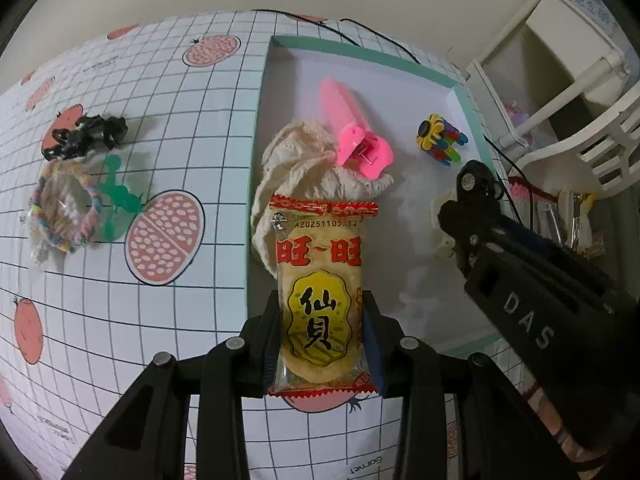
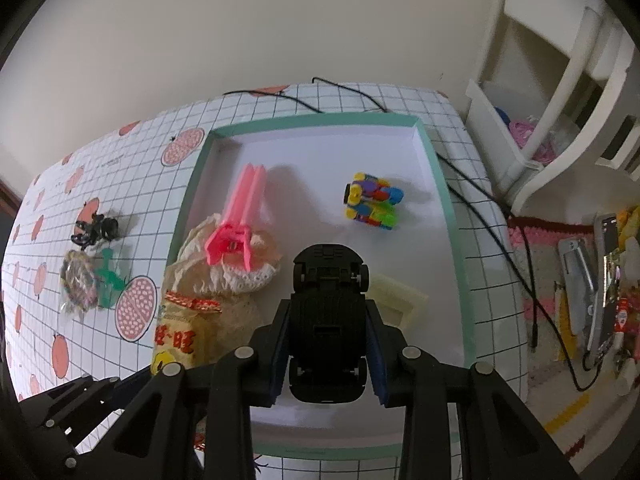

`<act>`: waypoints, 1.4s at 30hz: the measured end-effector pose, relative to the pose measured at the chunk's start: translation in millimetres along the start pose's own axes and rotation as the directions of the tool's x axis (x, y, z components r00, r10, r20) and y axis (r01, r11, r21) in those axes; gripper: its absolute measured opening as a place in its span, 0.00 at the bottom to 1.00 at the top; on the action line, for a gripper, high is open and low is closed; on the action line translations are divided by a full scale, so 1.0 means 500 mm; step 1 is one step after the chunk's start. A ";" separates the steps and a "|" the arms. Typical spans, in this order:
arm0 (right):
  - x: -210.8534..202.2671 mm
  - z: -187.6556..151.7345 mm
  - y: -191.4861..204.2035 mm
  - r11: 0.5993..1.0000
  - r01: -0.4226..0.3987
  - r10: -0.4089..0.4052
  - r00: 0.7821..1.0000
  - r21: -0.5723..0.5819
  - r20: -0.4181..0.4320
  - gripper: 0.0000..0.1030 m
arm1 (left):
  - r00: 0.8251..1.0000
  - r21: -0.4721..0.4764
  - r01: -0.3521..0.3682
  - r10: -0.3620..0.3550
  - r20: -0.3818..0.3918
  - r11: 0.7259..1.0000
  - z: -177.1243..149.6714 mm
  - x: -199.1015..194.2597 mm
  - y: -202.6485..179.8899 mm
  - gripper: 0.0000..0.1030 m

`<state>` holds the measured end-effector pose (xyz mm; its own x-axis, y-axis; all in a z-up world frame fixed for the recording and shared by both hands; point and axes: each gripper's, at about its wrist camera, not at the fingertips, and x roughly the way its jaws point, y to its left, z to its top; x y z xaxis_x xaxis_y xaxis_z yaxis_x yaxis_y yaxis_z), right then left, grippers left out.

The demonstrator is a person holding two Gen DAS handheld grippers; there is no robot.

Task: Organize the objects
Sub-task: 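Lift and carry the snack packet with left tool while right tool carries the car over the tray, then open right tool to drop the car while left tool releases the snack packet into the tray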

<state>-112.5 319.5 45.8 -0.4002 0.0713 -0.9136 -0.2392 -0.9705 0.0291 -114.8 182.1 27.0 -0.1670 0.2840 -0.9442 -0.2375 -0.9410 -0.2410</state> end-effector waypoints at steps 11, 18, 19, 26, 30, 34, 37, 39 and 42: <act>0.030 -0.011 0.008 0.999 -0.046 0.046 0.997 0.002 -0.060 0.35 | 0.999 0.002 -0.003 0.004 -0.045 1.000 -0.010 0.035 -0.007 0.37; 0.036 -0.010 0.013 0.998 -0.056 0.056 0.996 0.000 -0.068 0.35 | 0.998 -0.007 -0.014 0.013 -0.060 1.000 -0.014 0.050 -0.005 0.37; 0.038 -0.011 0.013 0.999 -0.053 0.053 0.996 -0.001 -0.071 0.35 | 0.998 -0.010 -0.012 0.011 -0.062 1.000 -0.015 0.052 -0.005 0.37; 0.047 -0.015 0.004 1.000 -0.020 0.020 0.996 0.004 -0.086 0.35 | 0.998 -0.009 -0.014 0.013 -0.060 1.000 -0.019 0.055 -0.010 0.37; 0.052 -0.016 -0.002 1.000 0.004 -0.003 0.995 0.010 -0.095 0.35 | 0.998 -0.005 -0.016 0.015 -0.058 1.000 -0.022 0.055 -0.014 0.37; 0.059 -0.017 -0.008 1.000 0.002 0.000 0.994 0.021 -0.108 0.35 | 0.998 0.001 -0.019 0.019 -0.058 1.000 -0.027 0.056 -0.018 0.37; 0.063 -0.017 -0.009 1.000 0.003 0.000 0.993 0.027 -0.117 0.35 | 0.998 0.008 -0.022 0.022 -0.059 1.000 -0.029 0.056 -0.021 0.37; 0.066 -0.018 -0.011 1.000 0.004 0.000 0.993 0.030 -0.122 0.35 | 0.998 0.010 -0.024 0.024 -0.059 1.000 -0.031 0.056 -0.023 0.37; 0.074 -0.020 -0.014 0.999 0.004 0.002 0.991 0.039 -0.137 0.35 | 0.998 0.019 -0.030 0.031 -0.059 0.999 -0.035 0.057 -0.028 0.37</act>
<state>-116.9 326.5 7.8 -0.2756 0.0374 -0.9605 -0.2751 -0.9605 0.0415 -99.5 200.1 -0.3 -0.1181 0.2431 -0.9628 -0.2501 -0.9456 -0.2080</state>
